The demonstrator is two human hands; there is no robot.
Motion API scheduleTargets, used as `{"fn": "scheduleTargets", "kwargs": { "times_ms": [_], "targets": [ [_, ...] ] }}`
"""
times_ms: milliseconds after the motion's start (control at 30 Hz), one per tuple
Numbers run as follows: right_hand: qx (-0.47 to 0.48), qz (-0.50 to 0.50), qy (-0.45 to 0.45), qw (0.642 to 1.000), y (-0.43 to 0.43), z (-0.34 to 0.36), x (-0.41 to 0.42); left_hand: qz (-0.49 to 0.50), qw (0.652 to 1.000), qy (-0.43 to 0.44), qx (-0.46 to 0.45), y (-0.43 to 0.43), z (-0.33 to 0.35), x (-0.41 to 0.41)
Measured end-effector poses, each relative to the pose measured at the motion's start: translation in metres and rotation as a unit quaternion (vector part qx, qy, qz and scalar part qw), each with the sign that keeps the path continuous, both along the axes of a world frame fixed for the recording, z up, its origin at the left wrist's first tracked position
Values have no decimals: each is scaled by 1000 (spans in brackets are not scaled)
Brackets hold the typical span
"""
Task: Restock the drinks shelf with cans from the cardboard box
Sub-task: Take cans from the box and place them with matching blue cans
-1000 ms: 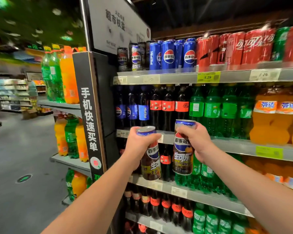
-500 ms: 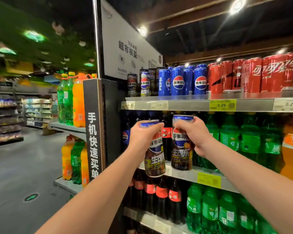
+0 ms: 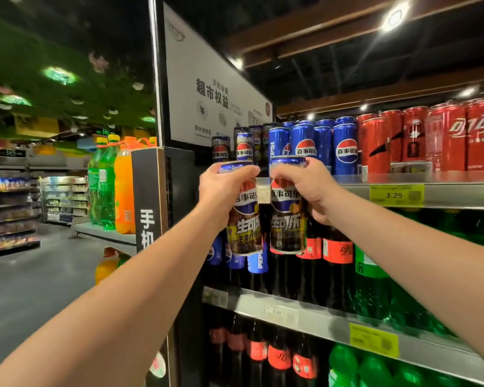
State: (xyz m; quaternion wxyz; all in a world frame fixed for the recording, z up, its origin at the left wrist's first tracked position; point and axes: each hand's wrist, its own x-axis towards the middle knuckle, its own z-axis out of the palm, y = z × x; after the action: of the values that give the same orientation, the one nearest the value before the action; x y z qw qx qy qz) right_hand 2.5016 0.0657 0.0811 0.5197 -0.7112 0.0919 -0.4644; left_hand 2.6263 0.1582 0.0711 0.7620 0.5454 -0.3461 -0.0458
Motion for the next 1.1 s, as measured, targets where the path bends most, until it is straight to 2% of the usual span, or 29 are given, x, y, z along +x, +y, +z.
{"fn": "scheduleTargets", "kwargs": {
  "times_ms": [100, 267, 567, 900, 1100],
  "targets": [
    [-16, -3, -5, 1000, -4, 23, 22, 7, 1000, -14, -15, -4, 17, 24],
    [-14, -59, -34, 998, -11, 59, 58, 33, 999, -38, -18, -13, 51, 65],
    [-69, -183, -56, 979, -31, 107, 112, 62, 993, -97, -40, -40, 111, 129],
    [-141, -286, 50, 947, -52, 135, 142, 54, 989, -138, -13, -73, 122, 167],
    [-147, -344, 90, 923, -67, 134, 153, 56, 988, -144, -4, -81, 132, 178]
  ]
}}
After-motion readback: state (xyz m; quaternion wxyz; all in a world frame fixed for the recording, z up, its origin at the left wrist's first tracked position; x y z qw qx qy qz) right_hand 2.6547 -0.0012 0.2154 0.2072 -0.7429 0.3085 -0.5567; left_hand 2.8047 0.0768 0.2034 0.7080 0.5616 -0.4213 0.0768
